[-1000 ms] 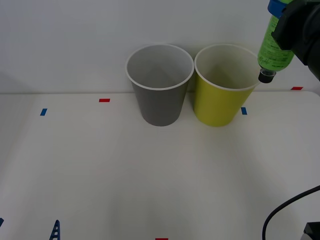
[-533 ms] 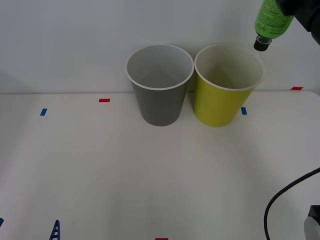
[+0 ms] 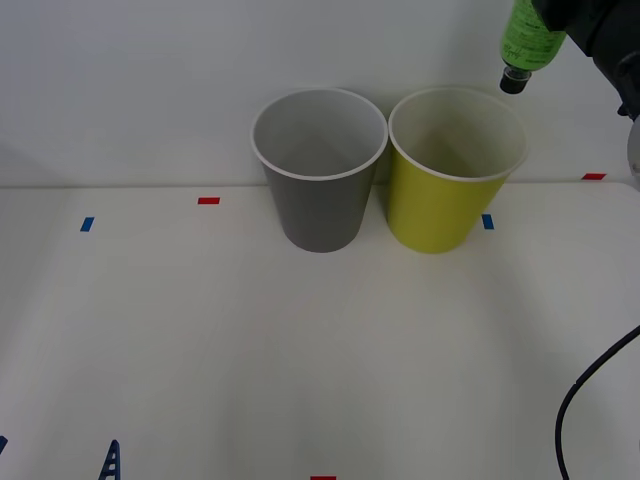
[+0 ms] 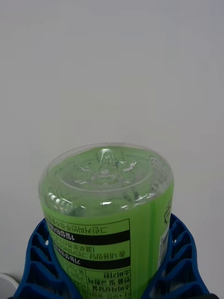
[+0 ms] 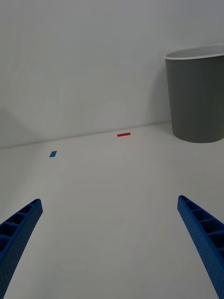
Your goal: Put cans in the gray bin and PET bottles in the light green bin.
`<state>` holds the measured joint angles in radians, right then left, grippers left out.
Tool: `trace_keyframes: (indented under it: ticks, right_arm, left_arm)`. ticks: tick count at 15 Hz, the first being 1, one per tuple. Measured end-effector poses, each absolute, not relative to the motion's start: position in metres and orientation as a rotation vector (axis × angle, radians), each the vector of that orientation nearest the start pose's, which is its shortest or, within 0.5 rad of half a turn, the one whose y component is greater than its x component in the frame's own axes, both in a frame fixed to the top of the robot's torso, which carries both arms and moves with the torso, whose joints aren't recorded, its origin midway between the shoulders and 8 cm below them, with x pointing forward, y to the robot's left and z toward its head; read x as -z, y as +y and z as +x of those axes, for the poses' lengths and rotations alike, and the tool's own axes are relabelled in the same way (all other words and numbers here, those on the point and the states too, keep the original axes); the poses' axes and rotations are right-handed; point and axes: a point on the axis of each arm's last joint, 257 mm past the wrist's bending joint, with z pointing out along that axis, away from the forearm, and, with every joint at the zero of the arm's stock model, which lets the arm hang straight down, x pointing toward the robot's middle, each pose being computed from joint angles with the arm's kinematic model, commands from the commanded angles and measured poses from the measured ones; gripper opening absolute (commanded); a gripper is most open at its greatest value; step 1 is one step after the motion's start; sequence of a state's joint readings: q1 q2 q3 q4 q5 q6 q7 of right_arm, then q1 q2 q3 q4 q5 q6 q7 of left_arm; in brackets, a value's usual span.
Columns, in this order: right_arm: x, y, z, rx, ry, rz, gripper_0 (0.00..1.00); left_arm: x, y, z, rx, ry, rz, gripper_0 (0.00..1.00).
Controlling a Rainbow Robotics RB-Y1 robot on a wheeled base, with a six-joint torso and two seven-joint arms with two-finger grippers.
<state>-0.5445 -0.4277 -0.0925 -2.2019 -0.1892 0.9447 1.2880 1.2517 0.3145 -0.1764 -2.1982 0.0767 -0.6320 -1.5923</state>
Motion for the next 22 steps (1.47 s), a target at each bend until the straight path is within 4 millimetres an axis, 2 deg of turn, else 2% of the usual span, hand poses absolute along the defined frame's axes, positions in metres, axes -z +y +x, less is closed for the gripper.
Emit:
trace_keyframes:
  ticks: [3,7,11,12,13,14,15,22]
  right_arm:
    - [-0.141,-0.218,0.551,-0.069,1.383,-0.120,0.00]
    - [-0.124,-0.210,0.572,-0.079,1.383,-0.150,0.00]
    - [-0.114,-0.204,0.576,-0.073,1.402,-0.177,0.00]
    - [-0.112,-0.202,0.577,-0.074,1.405,-0.180,0.22]
    - [-0.111,-0.200,0.577,-0.074,1.407,-0.185,0.72]
    - [-0.110,-0.199,0.577,-0.075,1.408,-0.188,0.95]
    - [-0.109,-0.198,0.577,-0.076,1.409,-0.189,1.00]
    - [-0.109,-0.190,0.576,-0.097,1.403,-0.192,1.00]
  left_arm:
    - [0.203,0.276,0.195,-0.119,1.559,0.085,1.00]
    - [0.203,0.276,0.195,-0.119,1.559,0.085,1.00]
    - [0.203,0.276,0.195,-0.119,1.559,0.085,1.00]
    - [0.203,0.276,0.195,-0.119,1.559,0.085,1.00]
    - [0.203,0.276,0.195,-0.119,1.559,0.085,1.00]
    - [0.203,0.276,0.195,-0.119,1.559,0.085,1.00]
    - [0.203,0.276,0.195,-0.119,1.559,0.085,1.00]
    - [0.203,0.276,0.195,-0.119,1.559,0.085,1.00]
